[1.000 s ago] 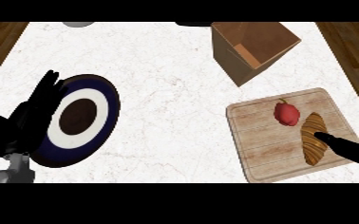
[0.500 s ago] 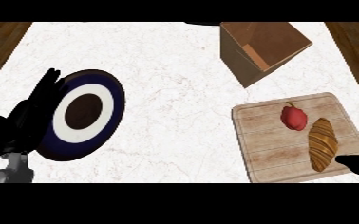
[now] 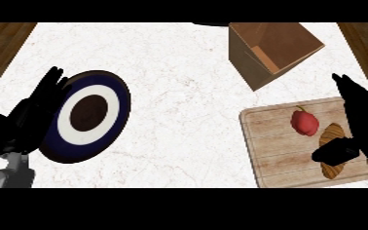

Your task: Pick the bell pepper from the cutting board and place it in the cardboard box

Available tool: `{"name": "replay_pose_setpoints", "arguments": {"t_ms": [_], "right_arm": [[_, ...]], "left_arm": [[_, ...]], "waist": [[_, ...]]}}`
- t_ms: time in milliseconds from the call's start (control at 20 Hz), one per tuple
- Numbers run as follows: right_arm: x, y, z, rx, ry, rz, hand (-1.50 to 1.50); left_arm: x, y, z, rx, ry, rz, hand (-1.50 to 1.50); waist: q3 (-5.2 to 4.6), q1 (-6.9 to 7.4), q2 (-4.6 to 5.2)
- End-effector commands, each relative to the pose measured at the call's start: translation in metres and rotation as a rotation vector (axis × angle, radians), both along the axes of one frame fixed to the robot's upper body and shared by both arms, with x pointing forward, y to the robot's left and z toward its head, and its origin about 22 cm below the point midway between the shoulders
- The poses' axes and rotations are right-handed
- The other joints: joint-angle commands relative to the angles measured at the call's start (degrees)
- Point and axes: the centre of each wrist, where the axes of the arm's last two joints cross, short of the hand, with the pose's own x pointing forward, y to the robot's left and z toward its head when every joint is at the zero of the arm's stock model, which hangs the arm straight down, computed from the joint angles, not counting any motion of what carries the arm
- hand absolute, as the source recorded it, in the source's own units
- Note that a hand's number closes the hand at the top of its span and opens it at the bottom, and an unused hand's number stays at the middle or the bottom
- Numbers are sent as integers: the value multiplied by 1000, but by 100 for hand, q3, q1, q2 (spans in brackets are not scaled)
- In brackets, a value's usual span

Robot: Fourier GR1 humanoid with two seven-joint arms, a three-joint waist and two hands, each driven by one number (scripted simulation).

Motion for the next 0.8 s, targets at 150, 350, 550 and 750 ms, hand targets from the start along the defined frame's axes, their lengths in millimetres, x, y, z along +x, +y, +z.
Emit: {"name": "replay_pose_setpoints", "arguments": {"t_ms": [150, 350, 550, 750], "right_arm": [[26, 27, -5, -23, 148, -92, -150], [29, 28, -15, -18, 184, -101, -150], [35, 24, -23, -23, 208, -105, -150], [33, 30, -30, -12, 162, -78, -150]], "left_arm": [[-14, 7, -12, 14, 10, 28, 0], [1, -1, 1, 2, -7, 50, 0], [-6, 11, -1, -3, 12, 20, 0], [-25, -8, -4, -4, 22, 28, 0]], "waist": [[15, -125, -27], [18, -193, -27], [19, -187, -30], [22, -185, -38]]}}
